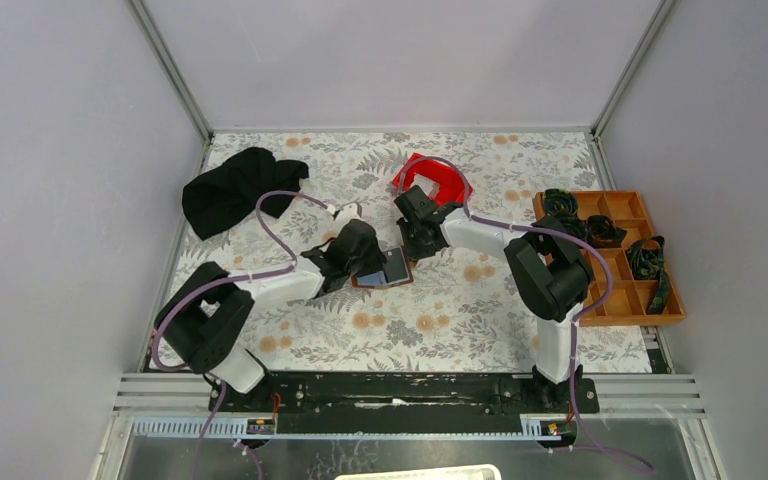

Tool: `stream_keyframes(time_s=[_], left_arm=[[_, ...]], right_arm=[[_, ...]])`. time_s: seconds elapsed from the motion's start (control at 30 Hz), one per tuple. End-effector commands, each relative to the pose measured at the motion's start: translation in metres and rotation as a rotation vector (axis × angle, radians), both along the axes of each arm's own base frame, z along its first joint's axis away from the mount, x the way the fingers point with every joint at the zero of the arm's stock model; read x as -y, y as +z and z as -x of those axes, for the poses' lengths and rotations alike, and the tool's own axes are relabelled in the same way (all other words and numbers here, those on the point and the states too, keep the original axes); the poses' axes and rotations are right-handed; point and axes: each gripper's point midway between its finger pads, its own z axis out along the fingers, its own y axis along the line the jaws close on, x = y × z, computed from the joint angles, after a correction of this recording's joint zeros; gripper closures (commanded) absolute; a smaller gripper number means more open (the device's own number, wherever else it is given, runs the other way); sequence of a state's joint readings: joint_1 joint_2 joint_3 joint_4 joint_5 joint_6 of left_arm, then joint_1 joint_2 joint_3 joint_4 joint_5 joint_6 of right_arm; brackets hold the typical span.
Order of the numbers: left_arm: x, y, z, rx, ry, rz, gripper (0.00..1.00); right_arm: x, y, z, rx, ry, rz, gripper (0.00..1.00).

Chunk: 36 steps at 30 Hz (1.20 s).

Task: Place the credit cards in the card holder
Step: Insert the credit card into the card holder.

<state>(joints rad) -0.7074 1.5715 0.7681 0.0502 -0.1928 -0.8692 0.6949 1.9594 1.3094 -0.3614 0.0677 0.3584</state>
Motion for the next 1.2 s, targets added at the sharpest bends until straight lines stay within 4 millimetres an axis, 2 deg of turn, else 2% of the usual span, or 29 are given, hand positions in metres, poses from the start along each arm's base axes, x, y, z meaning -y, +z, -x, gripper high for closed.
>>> stream_keyframes(time_s=[0.0, 0.27, 0.43, 0.57, 0.67, 0.77, 0.8, 0.87, 0.93, 1.07, 1.17], left_arm=[[-0.013, 0.003, 0.005, 0.019, 0.032, -0.034, 0.64], [-0.038, 0.006, 0.017, 0.011, 0.097, -0.075, 0.64], [-0.057, 0.005, 0.031, -0.006, 0.136, -0.102, 0.64], [-0.064, 0.009, 0.039, -0.002, 0.15, -0.082, 0.63], [-0.067, 0.014, 0.044, -0.002, 0.152, -0.075, 0.63], [-0.07, 0.021, 0.047, 0.001, 0.153, -0.073, 0.63], [-0.071, 0.024, 0.048, 0.002, 0.155, -0.072, 0.63], [-0.073, 0.032, 0.048, 0.007, 0.162, -0.064, 0.63], [-0.074, 0.04, 0.05, 0.007, 0.167, -0.057, 0.63], [-0.074, 0.053, 0.05, 0.002, 0.172, -0.055, 0.61], [-0.072, 0.061, 0.047, -0.001, 0.167, -0.066, 0.6]], right_arm=[[-0.005, 0.011, 0.004, -0.003, -0.001, -0.009, 0.71], [-0.004, 0.035, 0.001, 0.04, -0.005, -0.02, 0.64], [-0.002, 0.066, -0.008, 0.103, -0.019, -0.027, 0.62], [-0.002, 0.093, -0.017, 0.157, -0.032, -0.035, 0.6], [-0.002, 0.12, -0.028, 0.219, -0.043, -0.037, 0.57], [0.003, 0.15, -0.049, 0.284, -0.056, -0.028, 0.54], [0.006, 0.152, -0.056, 0.284, -0.064, -0.021, 0.54], [0.009, 0.173, -0.076, 0.318, -0.082, -0.035, 0.52], [0.015, 0.186, -0.097, 0.348, -0.099, -0.038, 0.47], [0.022, 0.204, -0.142, 0.399, -0.107, -0.019, 0.39], [0.024, 0.196, -0.171, 0.393, -0.078, -0.007, 0.37]])
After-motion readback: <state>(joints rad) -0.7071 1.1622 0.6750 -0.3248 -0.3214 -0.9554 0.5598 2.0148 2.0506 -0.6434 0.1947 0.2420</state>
